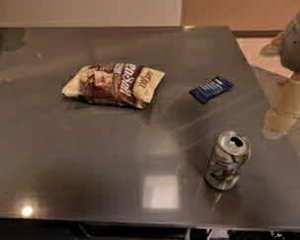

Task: Move 7up can near brown chip bag

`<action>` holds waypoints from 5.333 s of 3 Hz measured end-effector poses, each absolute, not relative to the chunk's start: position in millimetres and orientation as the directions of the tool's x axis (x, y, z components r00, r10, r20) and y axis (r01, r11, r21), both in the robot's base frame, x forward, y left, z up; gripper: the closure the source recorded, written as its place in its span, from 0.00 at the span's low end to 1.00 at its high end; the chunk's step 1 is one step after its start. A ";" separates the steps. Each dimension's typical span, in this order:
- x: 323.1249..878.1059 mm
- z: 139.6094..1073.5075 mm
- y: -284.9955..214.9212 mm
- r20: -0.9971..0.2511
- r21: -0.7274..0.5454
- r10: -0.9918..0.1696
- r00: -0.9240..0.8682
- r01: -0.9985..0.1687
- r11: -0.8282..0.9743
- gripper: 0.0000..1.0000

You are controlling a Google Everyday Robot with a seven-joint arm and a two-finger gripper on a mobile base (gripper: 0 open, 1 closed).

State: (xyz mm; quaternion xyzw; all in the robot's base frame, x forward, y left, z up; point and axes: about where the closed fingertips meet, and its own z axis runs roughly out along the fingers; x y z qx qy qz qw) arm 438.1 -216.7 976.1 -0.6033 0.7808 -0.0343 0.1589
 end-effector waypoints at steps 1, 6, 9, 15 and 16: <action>438.1 976.1 -216.7 -0.207 -0.245 -0.953 -0.221 -0.931 0.270 0.00; 408.7 924.5 -188.4 -0.472 -0.072 -0.881 -0.041 -0.994 0.085 0.00; 382.1 898.5 -161.2 -0.594 -0.046 -0.801 0.072 -0.997 -0.056 0.00; 454.4 914.6 -119.3 -0.611 -0.095 -0.791 -0.011 -0.992 0.086 1.00; 483.9 913.2 -101.7 -0.630 -0.086 -0.775 -0.039 -0.989 0.119 1.00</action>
Offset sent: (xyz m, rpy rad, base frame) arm -0.0027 -0.0012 -0.0052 0.0497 0.0125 0.0107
